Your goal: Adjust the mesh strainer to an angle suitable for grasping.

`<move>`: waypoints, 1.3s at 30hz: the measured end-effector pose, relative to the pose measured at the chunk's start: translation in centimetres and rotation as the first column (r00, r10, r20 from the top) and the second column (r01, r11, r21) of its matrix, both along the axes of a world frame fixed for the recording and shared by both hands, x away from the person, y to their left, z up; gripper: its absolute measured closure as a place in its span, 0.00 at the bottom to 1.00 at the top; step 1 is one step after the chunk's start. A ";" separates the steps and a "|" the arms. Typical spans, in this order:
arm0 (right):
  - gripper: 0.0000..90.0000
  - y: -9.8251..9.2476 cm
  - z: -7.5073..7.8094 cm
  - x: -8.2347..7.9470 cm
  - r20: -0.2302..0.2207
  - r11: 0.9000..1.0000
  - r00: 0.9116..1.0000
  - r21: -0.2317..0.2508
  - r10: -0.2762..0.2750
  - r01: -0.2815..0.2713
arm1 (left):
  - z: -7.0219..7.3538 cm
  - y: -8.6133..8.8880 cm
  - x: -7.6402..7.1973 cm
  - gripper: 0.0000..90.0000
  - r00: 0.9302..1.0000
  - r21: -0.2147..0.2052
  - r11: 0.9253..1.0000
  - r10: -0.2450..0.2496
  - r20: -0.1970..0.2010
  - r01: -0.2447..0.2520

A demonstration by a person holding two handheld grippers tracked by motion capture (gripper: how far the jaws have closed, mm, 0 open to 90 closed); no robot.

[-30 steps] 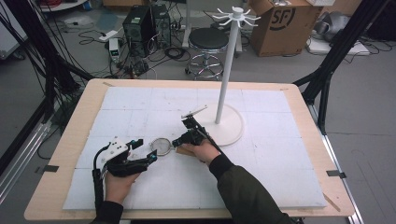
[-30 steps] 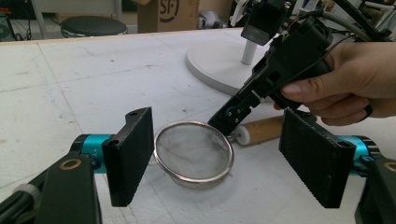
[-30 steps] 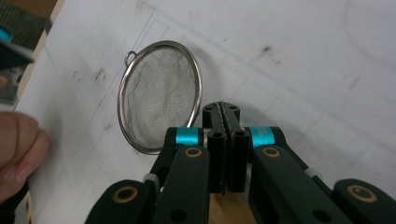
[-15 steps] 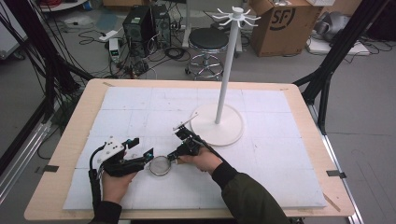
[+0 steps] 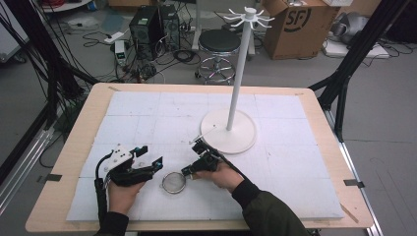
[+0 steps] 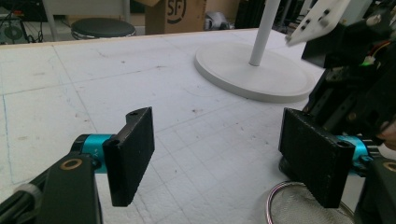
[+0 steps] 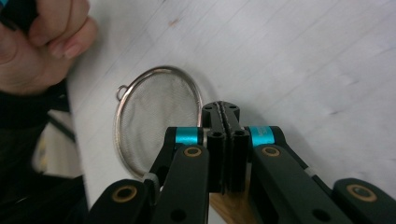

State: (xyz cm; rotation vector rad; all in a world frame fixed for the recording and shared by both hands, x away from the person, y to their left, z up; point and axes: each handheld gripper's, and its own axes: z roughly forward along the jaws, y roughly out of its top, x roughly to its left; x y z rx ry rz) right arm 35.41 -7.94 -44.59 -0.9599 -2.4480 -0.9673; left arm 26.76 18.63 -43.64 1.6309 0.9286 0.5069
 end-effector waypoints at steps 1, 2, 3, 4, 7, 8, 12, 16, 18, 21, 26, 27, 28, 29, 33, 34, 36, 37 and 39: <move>1.00 -0.6 0.2 0.1 0.016 1.000 1.000 0.025 -0.014 0.014 | 0.0 0.0 0.0 0.30 1.000 0.000 1.000 0.000 0.001 0.000; 1.00 -1.3 0.4 0.1 0.028 0.998 0.999 0.051 -0.032 0.031 | 0.0 0.0 0.0 0.30 1.000 0.000 1.000 0.001 0.000 -0.001; 1.00 -2.1 0.8 0.0 0.043 0.996 0.997 0.069 -0.056 0.053 | 0.0 0.0 0.0 0.30 1.000 -0.001 1.000 0.002 -0.001 -0.002; 1.00 -3.1 1.1 -0.1 0.054 0.994 0.996 0.081 -0.077 0.073 | 0.0 0.0 0.0 0.30 1.000 0.000 1.000 0.000 -0.001 0.000; 1.00 -6.4 1.3 -0.7 0.043 0.987 0.992 0.115 -0.115 0.110 | -0.1 0.0 0.0 0.30 1.000 -0.004 1.000 -0.001 -0.003 0.001; 1.00 -7.5 1.1 -1.0 0.040 0.986 0.991 0.112 -0.125 0.120 | -0.1 0.0 0.0 0.31 1.000 -0.003 1.000 0.000 -0.002 0.000; 1.00 -10.8 -0.1 -2.3 0.018 0.982 0.987 0.103 -0.162 0.159 | 0.0 0.0 0.2 0.31 1.000 -0.011 1.000 0.002 -0.003 -0.002; 1.00 -12.4 -1.0 -2.9 0.015 0.982 0.984 0.062 -0.180 0.179 | 0.0 -0.1 0.1 0.31 1.000 -0.006 1.000 0.000 -0.005 0.000; 1.00 -12.6 -1.1 -2.7 0.005 0.980 0.983 0.072 -0.185 0.184 | 0.0 -0.2 0.1 0.31 1.000 -0.003 1.000 -0.003 -0.006 0.003; 1.00 -12.5 -1.3 -2.3 0.004 0.977 0.981 0.088 -0.196 0.195 | 0.0 -0.2 0.2 0.31 1.000 -0.002 1.000 -0.003 -0.006 0.003; 1.00 -12.0 -1.5 -1.4 0.003 0.969 0.974 0.105 -0.227 0.225 | -0.1 -0.2 0.1 0.31 1.000 -0.001 1.000 -0.005 -0.006 0.005; 1.00 -11.8 -1.4 -1.3 0.005 0.968 0.973 0.105 -0.231 0.229 | -0.1 -0.2 0.1 0.31 1.000 -0.001 1.000 -0.005 -0.006 0.005; 1.00 -11.6 -1.5 -1.1 0.012 0.967 0.973 0.106 -0.233 0.230 | -0.1 -0.2 0.1 0.31 1.000 -0.001 1.000 -0.005 -0.007 0.005; 1.00 -11.4 -1.4 -0.9 0.010 0.966 0.971 0.102 -0.240 0.238 | -0.1 -0.3 0.2 0.31 1.000 -0.001 1.000 -0.004 -0.007 0.004; 1.00 -10.2 -1.3 -0.1 0.027 0.965 0.969 0.096 -0.247 0.243 | -0.1 -0.2 0.1 0.31 1.000 -0.001 1.000 -0.006 -0.007 0.006; 1.00 -10.0 -1.3 0.0 0.030 0.964 0.967 0.092 -0.251 0.248 | -0.1 -0.2 0.2 0.31 1.000 -0.003 1.000 -0.006 -0.006 0.006; 1.00 -9.3 -1.4 0.4 0.032 0.963 0.967 0.099 -0.253 0.249 | -0.1 -0.2 0.1 0.31 1.000 -0.001 1.000 -0.005 -0.008 0.005; 1.00 -8.8 -1.4 0.6 0.033 0.962 0.965 0.101 -0.259 0.255 | 0.0 -0.2 0.1 0.31 1.000 -0.001 1.000 -0.005 -0.007 0.005; 1.00 -8.6 -1.4 0.7 0.033 0.961 0.965 0.103 -0.260 0.255 | -0.1 -0.2 0.1 0.31 1.000 0.002 1.000 -0.006 -0.006 0.006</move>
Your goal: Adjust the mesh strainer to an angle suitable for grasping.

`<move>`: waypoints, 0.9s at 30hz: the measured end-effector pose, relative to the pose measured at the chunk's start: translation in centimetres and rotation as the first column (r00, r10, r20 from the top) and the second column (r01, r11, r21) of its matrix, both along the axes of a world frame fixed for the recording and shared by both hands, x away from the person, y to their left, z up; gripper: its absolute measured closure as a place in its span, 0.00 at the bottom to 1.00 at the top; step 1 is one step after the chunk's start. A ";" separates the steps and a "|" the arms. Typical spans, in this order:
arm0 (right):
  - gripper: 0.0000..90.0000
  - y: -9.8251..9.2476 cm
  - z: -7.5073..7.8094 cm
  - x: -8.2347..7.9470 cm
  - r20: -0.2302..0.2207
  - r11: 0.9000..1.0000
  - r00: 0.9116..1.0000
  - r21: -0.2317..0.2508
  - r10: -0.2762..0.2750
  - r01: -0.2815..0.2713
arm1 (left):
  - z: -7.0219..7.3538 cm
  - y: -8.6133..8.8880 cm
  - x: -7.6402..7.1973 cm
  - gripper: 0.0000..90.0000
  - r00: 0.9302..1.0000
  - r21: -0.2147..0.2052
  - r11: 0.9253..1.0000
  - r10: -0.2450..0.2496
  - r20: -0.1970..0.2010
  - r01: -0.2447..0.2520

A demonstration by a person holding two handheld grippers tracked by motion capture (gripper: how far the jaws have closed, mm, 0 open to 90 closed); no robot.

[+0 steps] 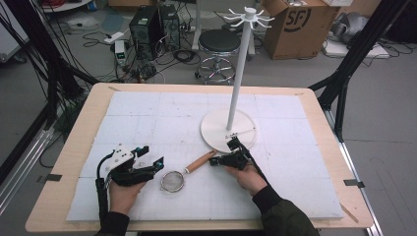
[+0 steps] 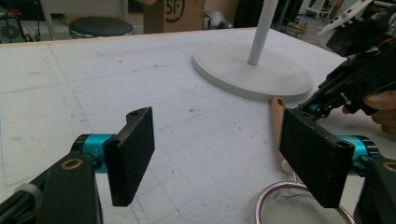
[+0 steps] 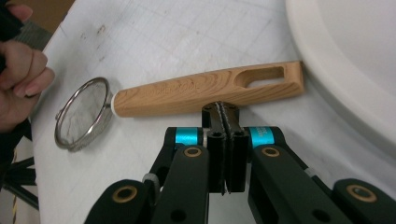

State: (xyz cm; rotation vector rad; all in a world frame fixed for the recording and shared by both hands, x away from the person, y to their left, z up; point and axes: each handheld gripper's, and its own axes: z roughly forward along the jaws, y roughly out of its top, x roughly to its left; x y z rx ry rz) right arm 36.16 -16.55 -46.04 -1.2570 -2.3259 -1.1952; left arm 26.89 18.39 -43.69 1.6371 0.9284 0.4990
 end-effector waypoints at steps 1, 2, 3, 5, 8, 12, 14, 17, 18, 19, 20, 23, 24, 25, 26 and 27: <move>1.00 0.2 0.0 0.1 0.001 1.000 1.000 0.000 -0.003 0.003 | 0.0 0.0 0.0 0.31 1.000 0.000 1.000 0.000 -0.001 0.000; 1.00 0.4 0.0 0.2 0.003 1.000 1.000 -0.001 -0.004 0.004 | 0.0 0.0 0.0 0.31 1.000 0.000 1.000 -0.001 0.000 0.001; 1.00 0.5 0.0 0.2 0.004 1.000 1.000 -0.002 -0.005 0.005 | 0.0 0.0 0.0 0.31 1.000 -0.001 1.000 -0.001 0.001 0.001; 1.00 0.8 0.0 0.4 0.006 1.000 1.000 -0.001 -0.003 0.003 | 0.0 0.0 0.0 0.31 1.000 0.001 1.000 -0.002 0.001 0.002; 1.00 1.0 -0.1 0.5 0.006 1.000 1.000 0.002 -0.008 0.008 | 0.0 0.1 0.0 0.31 1.000 -0.001 1.000 -0.002 0.002 0.002; 1.00 1.2 -0.2 0.7 0.027 1.000 1.000 0.016 -0.014 0.014 | 0.0 0.0 0.0 0.31 1.000 -0.005 1.000 -0.003 0.002 0.003; 1.00 1.2 -0.3 0.8 0.023 1.000 1.000 0.024 -0.020 0.019 | 0.0 0.0 0.0 0.31 1.000 -0.005 1.000 -0.002 0.002 0.002; 0.88 1.1 -0.2 0.5 0.040 1.000 0.999 0.028 -0.004 0.003 | 0.1 0.0 0.0 0.31 1.000 -0.003 1.000 -0.001 0.006 0.001; 0.78 0.9 0.0 0.3 0.023 0.999 1.000 0.049 0.010 -0.011 | 0.1 0.0 0.0 0.31 1.000 -0.003 1.000 -0.001 0.006 0.001; 0.73 0.6 0.2 0.0 0.038 0.999 0.999 0.045 0.012 -0.014 | 0.1 0.0 0.0 0.31 1.000 -0.003 1.000 -0.001 0.005 0.001; 0.69 0.2 0.6 -0.5 0.062 0.999 0.998 0.036 0.017 -0.020 | 0.0 0.0 0.0 0.31 1.000 -0.005 1.000 -0.001 0.003 0.001; 0.52 -1.7 1.4 -2.1 0.118 0.998 0.993 0.049 0.025 -0.031 | 0.0 0.1 0.0 0.31 1.000 -0.002 1.000 -0.004 0.003 0.004; 0.50 -2.5 1.5 -2.5 0.129 0.999 0.991 0.039 0.022 -0.028 | 0.0 0.1 0.0 0.31 1.000 -0.003 1.000 -0.006 0.003 0.006; 0.47 -3.4 1.7 -3.0 0.138 0.999 0.990 0.038 0.017 -0.022 | 0.0 0.1 0.0 0.31 1.000 -0.003 1.000 -0.006 0.003 0.006; 0.44 -4.2 1.8 -3.4 0.139 0.999 0.990 0.047 0.010 -0.016 | 0.0 0.1 0.0 0.31 1.000 0.000 1.000 -0.004 0.002 0.004; 0.44 -5.1 1.8 -3.8 0.136 0.998 0.991 0.059 -0.002 -0.006 | 0.0 0.0 0.0 0.31 1.000 0.001 1.000 -0.004 0.003 0.004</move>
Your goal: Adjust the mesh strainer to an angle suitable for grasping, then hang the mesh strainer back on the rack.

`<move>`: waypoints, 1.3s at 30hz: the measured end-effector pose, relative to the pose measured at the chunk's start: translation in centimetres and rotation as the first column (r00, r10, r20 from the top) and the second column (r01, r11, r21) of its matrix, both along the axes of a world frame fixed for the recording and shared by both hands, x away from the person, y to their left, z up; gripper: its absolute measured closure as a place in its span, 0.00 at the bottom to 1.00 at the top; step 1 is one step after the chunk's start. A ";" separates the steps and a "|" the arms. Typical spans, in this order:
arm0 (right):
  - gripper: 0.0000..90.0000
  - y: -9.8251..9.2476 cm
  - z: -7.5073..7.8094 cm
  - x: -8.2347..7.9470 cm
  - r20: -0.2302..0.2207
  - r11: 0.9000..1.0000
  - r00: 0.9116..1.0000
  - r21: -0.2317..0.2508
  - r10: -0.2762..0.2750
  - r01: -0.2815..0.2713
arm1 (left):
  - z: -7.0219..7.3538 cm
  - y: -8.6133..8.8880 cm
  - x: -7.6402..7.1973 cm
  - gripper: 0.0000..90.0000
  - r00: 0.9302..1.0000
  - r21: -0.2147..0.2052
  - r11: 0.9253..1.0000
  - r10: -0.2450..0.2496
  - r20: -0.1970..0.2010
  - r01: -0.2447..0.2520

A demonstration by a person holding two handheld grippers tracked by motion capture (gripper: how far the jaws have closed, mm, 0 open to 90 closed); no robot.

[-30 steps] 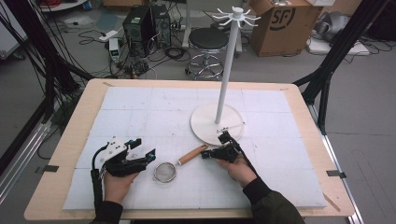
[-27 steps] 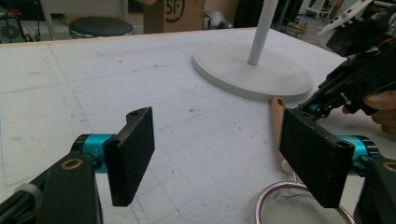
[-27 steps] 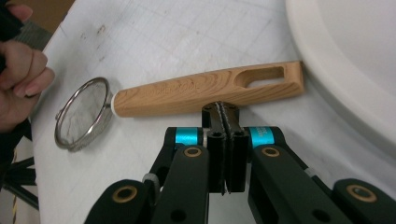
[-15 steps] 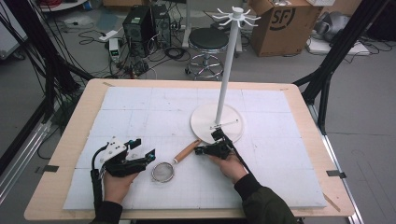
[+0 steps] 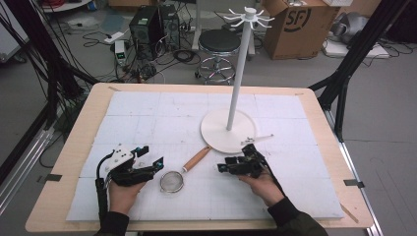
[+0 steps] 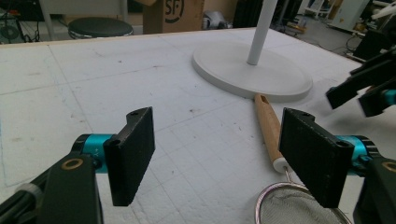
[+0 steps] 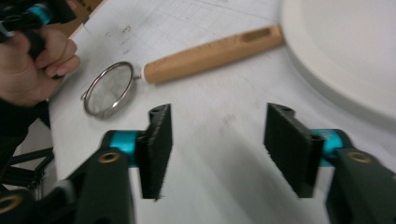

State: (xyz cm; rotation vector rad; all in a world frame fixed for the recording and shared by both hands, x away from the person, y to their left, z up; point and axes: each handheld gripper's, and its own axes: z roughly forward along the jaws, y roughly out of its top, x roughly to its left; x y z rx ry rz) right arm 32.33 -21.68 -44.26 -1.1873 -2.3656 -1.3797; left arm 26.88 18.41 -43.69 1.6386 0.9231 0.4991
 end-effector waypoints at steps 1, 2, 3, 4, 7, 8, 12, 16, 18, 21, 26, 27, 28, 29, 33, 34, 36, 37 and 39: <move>0.44 -0.9 0.0 -0.4 0.001 1.000 1.000 0.009 -0.006 0.006 | 0.0 0.0 0.0 0.31 1.000 0.002 1.000 0.001 0.001 -0.001; 0.43 -1.6 0.0 -0.7 0.004 1.000 1.000 0.014 -0.017 0.017 | 0.0 0.0 0.0 0.31 1.000 0.003 1.000 0.000 0.001 0.000; 0.43 -2.3 0.1 -1.0 0.012 0.999 0.999 0.016 -0.031 0.031 | 0.0 -0.1 0.0 0.31 1.000 0.001 1.000 0.004 0.001 -0.004; 0.43 -3.0 0.2 -1.2 0.018 0.999 0.999 0.020 -0.043 0.043 | 0.0 -0.2 0.0 0.31 1.000 0.002 1.000 0.002 0.000 -0.002; 0.43 -4.6 0.6 -1.7 0.031 0.995 0.996 0.051 -0.082 0.081 | 0.1 -0.3 0.0 0.31 1.000 0.012 1.000 0.002 0.002 -0.002; 0.41 -5.0 0.7 -1.9 0.040 0.994 0.995 0.065 -0.094 0.091 | 0.2 -0.3 -0.1 0.31 1.000 0.004 1.000 0.000 0.006 0.000; 0.27 -6.2 1.4 -2.6 0.081 0.990 0.990 0.083 -0.117 0.110 | 0.5 -0.7 -0.2 0.31 0.999 -0.025 0.999 -0.044 0.005 0.044; 0.22 -7.6 1.6 -2.7 0.104 0.986 0.984 0.100 -0.143 0.133 | 0.6 -1.5 0.2 0.25 0.996 -0.038 0.997 -0.073 -0.049 0.071; 0.22 -8.2 1.6 -2.5 0.101 0.981 0.981 0.112 -0.168 0.156 | 1.0 -1.8 0.3 0.23 0.994 -0.035 0.996 -0.087 -0.065 0.084; 0.22 -8.5 1.7 -2.4 0.107 0.980 0.979 0.120 -0.175 0.162 | 1.6 -2.4 0.4 0.25 0.993 -0.038 0.995 -0.094 -0.065 0.092; 0.22 -8.4 1.6 -2.4 0.142 0.984 0.976 0.087 -0.164 0.152 | 2.0 -4.0 1.7 0.22 0.985 0.030 0.990 -0.131 -0.110 0.135; 0.22 -8.3 1.7 -2.4 0.152 0.985 0.975 0.083 -0.165 0.153 | 2.1 -4.4 2.0 0.22 0.984 0.055 0.988 -0.136 -0.116 0.143; 0.22 -8.3 1.7 -2.4 0.158 0.986 0.975 0.079 -0.156 0.145 | 2.2 -4.5 2.2 0.22 0.982 0.044 0.987 -0.147 -0.120 0.153; 0.22 -8.2 1.7 -2.4 0.160 0.987 0.976 0.073 -0.151 0.141 | 2.2 -4.7 2.5 0.23 0.979 0.021 0.986 -0.162 -0.128 0.166; 0.22 -8.4 1.8 -2.6 0.171 0.986 0.973 0.079 -0.157 0.146 | 2.3 -5.2 3.2 0.26 0.975 0.018 0.985 -0.166 -0.146 0.170; 0.22 -8.4 1.8 -2.6 0.166 0.986 0.974 0.079 -0.157 0.145 | 2.3 -5.3 3.3 0.29 0.976 0.021 0.986 -0.158 -0.151 0.163; 0.22 -8.5 1.7 -2.4 0.157 0.985 0.974 0.069 -0.165 0.155 | 2.5 -5.6 3.6 0.40 0.973 0.029 0.987 -0.153 -0.174 0.161; 0.22 -8.6 1.6 -2.3 0.151 0.985 0.974 0.063 -0.168 0.160 | 2.6 -5.8 3.8 0.42 0.970 0.027 0.985 -0.163 -0.181 0.170; 0.22 -8.7 1.5 -2.3 0.142 0.982 0.973 0.064 -0.183 0.175 | 2.6 -6.1 4.1 0.43 0.960 0.008 0.979 -0.197 -0.198 0.202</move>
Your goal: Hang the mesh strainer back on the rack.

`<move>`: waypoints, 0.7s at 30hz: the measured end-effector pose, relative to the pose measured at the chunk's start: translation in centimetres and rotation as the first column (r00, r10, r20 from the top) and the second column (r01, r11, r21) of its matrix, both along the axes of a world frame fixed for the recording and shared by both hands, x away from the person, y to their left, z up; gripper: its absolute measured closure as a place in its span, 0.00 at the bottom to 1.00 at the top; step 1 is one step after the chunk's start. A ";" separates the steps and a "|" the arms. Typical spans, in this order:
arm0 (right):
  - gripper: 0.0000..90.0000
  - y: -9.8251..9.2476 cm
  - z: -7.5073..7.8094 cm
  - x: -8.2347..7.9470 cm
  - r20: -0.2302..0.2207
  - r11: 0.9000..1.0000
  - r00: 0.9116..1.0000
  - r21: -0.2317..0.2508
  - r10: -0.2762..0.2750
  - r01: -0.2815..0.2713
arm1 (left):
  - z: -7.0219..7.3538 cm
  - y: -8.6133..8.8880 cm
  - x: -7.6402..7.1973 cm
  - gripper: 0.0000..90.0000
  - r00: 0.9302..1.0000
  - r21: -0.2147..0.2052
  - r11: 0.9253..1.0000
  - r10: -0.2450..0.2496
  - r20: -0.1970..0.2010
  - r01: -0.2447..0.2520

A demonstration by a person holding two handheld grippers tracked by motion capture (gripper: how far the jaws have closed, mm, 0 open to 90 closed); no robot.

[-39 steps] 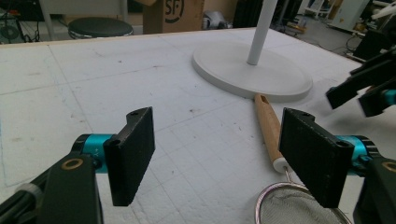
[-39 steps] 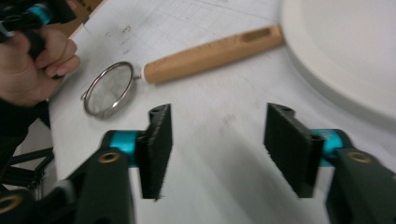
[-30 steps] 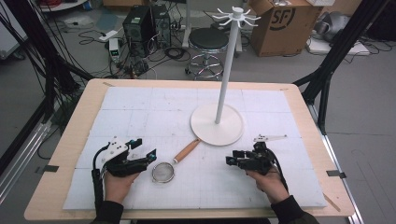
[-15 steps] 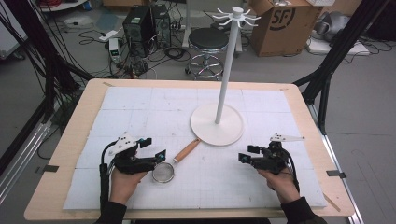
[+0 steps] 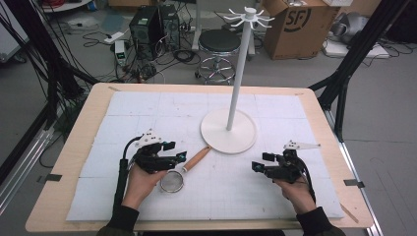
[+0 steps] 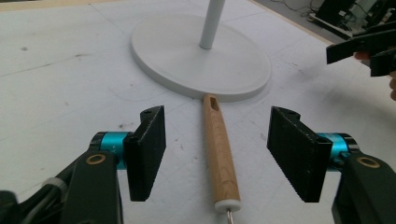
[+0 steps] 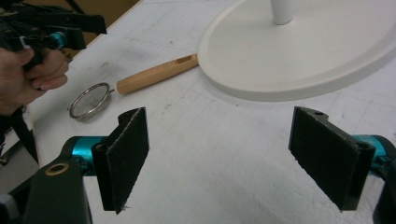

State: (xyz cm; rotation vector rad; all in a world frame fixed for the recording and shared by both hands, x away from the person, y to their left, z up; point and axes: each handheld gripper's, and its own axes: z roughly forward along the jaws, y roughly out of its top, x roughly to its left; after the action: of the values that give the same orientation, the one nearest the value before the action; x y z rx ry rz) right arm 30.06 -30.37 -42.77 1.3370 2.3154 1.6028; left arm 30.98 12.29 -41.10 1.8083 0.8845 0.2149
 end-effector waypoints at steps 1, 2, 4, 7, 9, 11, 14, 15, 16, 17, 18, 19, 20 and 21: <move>0.22 -0.1 0.0 0.0 -0.002 1.000 1.000 0.002 -0.003 0.003 | 0.0 -0.3 0.2 0.43 1.000 0.007 1.000 -0.016 -0.018 0.016; 0.22 -0.1 0.1 0.0 0.005 1.000 1.000 0.005 -0.007 0.007 | -0.1 -0.7 0.4 0.43 0.999 0.029 0.999 -0.027 -0.032 0.028; 0.22 -0.2 0.1 0.0 0.007 1.000 1.000 0.009 -0.011 0.011 | -0.1 -1.5 0.8 0.43 0.998 0.058 0.997 -0.048 -0.043 0.051; 0.22 -0.3 0.1 0.1 0.003 1.000 1.000 0.011 -0.005 0.004 | -0.3 -2.5 1.3 0.44 0.996 0.110 0.992 -0.060 -0.068 0.068; 0.22 -0.3 0.1 0.0 0.005 1.000 1.000 0.010 -0.006 0.006 | -0.5 -2.7 1.8 0.45 0.992 0.113 0.990 -0.079 -0.094 0.089; 0.22 -0.2 0.1 0.0 0.004 1.000 1.000 0.013 -0.003 0.002 | -0.7 -3.0 2.2 0.45 0.989 0.136 0.986 -0.082 -0.122 0.099; 0.22 -0.3 0.1 0.1 0.003 1.000 1.000 0.014 0.000 0.000 | -1.0 -3.5 2.6 0.46 0.982 0.187 0.974 -0.097 -0.163 0.128; 0.22 -0.3 0.1 0.1 0.001 1.000 1.000 0.017 -0.001 0.001 | -1.1 -3.8 2.7 0.47 0.979 0.196 0.971 -0.103 -0.175 0.137; 0.22 -0.4 0.1 0.1 0.003 1.000 1.000 0.020 -0.007 0.007 | -1.2 -4.1 2.8 0.48 0.975 0.208 0.966 -0.111 -0.193 0.151; 0.22 -0.4 0.1 0.1 0.003 1.000 1.000 0.020 -0.007 0.007 | -1.3 -4.4 2.9 0.48 0.970 0.234 0.958 -0.114 -0.214 0.164; 0.22 -0.5 0.1 0.1 0.006 1.000 1.000 0.019 -0.008 0.008 | -1.5 -4.7 3.0 0.48 0.968 0.266 0.949 -0.109 -0.227 0.169; 0.22 -0.5 0.2 0.1 0.006 1.000 1.000 0.020 -0.012 0.012 | -1.7 -4.8 3.0 0.48 0.965 0.272 0.946 -0.112 -0.235 0.176; 0.22 -0.5 0.2 0.1 0.005 1.000 1.000 0.021 -0.012 0.012 | -1.8 -4.9 3.1 0.48 0.961 0.277 0.943 -0.112 -0.251 0.183; 0.22 -0.6 0.2 0.0 0.006 1.000 1.000 0.020 -0.013 0.013 | -2.0 -5.0 3.2 0.49 0.958 0.292 0.938 -0.107 -0.267 0.186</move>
State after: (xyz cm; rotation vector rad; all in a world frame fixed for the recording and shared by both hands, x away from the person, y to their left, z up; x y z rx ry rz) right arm 30.09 -30.96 -42.55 1.3456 2.2886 1.6279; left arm 34.16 7.33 -43.11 2.2273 0.9204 0.0335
